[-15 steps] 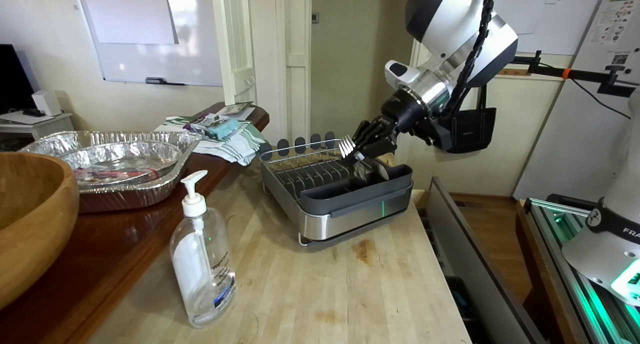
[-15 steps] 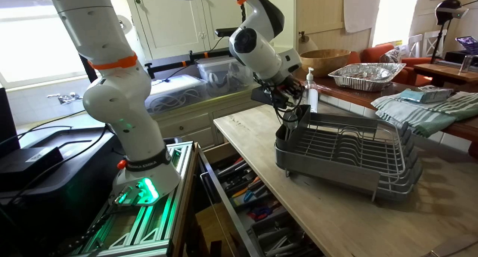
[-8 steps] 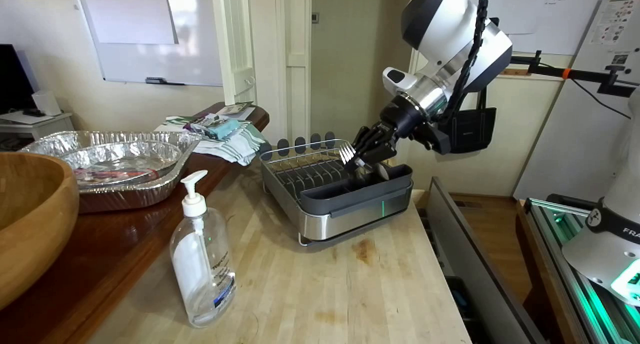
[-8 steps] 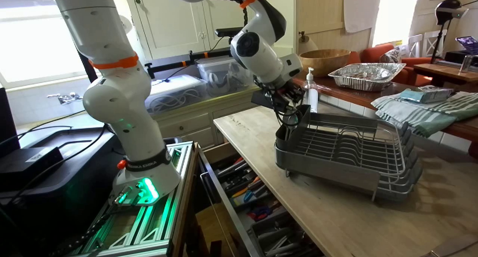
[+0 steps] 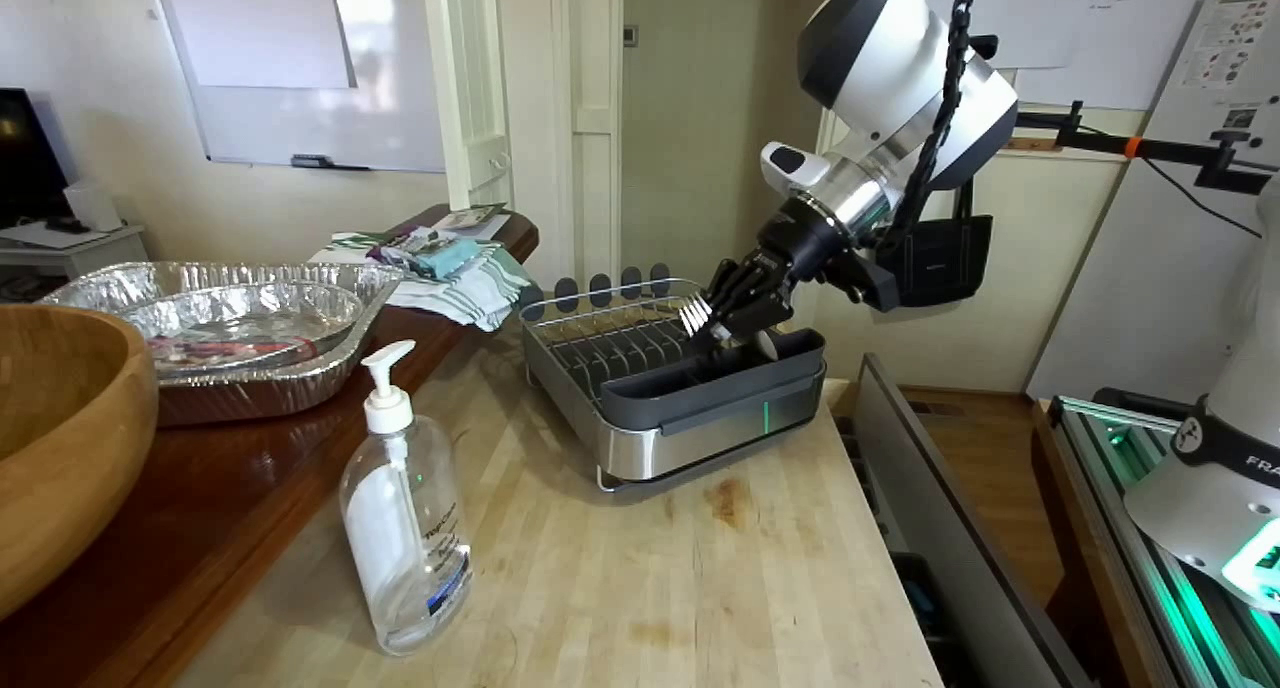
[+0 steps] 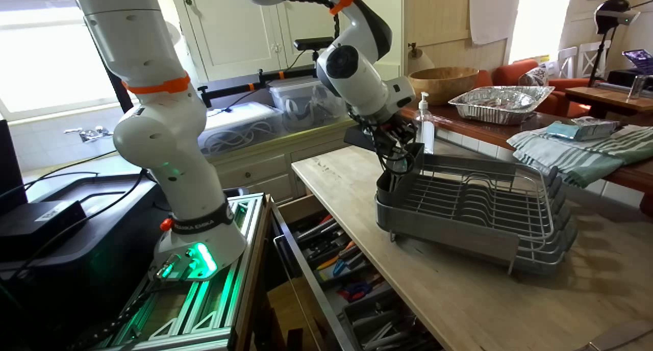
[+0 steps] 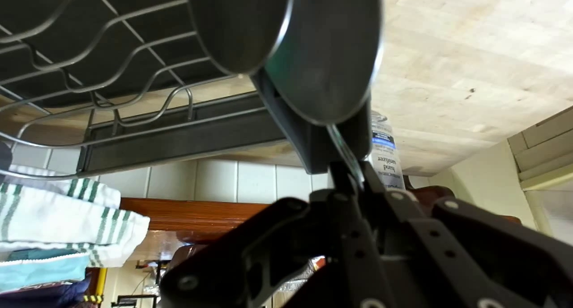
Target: Move two forks to the next space on the right
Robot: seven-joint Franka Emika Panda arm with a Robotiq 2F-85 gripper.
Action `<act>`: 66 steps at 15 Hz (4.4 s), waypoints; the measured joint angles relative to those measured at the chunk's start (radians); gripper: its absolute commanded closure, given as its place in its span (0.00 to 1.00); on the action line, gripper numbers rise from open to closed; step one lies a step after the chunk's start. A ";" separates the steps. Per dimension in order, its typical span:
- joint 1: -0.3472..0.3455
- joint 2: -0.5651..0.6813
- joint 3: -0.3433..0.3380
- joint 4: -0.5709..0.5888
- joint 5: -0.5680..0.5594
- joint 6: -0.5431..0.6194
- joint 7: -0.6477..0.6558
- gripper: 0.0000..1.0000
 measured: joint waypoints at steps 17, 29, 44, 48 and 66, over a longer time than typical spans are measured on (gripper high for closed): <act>0.000 0.003 -0.011 0.028 -0.030 0.000 0.033 0.00; 0.011 -0.051 0.016 0.028 -0.123 0.007 0.277 0.00; 0.009 -0.218 -0.027 -0.080 -0.828 -0.087 1.034 0.00; 0.010 -0.289 -0.070 -0.084 -1.028 -0.219 1.205 0.00; 0.042 -0.460 -0.150 -0.079 -1.404 -0.450 1.548 0.00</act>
